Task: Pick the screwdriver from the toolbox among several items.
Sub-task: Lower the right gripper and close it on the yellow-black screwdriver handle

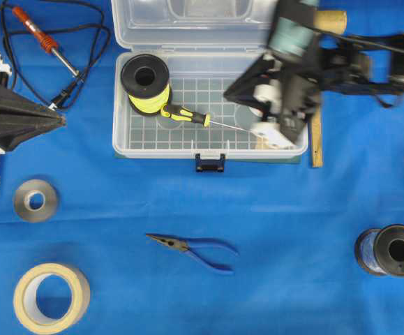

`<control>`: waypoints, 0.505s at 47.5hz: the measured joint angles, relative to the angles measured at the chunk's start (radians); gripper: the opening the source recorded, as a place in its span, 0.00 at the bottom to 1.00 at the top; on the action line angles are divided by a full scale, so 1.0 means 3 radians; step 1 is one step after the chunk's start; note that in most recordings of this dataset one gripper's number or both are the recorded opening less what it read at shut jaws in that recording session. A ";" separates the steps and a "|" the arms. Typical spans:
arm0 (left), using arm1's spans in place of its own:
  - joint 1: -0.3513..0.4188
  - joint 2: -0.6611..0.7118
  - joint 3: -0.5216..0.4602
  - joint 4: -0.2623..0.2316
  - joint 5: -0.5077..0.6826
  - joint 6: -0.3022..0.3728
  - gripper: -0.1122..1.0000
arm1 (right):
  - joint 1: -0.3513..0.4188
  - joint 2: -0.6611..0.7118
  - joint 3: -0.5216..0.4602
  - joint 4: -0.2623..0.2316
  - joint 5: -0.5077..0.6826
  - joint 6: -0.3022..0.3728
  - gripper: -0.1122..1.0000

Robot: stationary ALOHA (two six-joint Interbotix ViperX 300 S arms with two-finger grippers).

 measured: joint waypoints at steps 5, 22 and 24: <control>0.0000 0.0000 0.0005 0.0000 0.0000 0.0010 0.10 | -0.0072 0.0317 -0.0291 -0.0005 0.0271 0.0210 0.50; 0.0000 -0.0005 0.0005 -0.0005 -0.0005 0.0010 0.10 | -0.0148 0.1222 -0.0808 -0.0020 0.0619 0.0435 0.79; 0.0000 -0.0005 0.0005 -0.0005 -0.0010 0.0010 0.10 | -0.0164 0.1329 -0.0818 -0.0020 0.0624 0.0460 0.79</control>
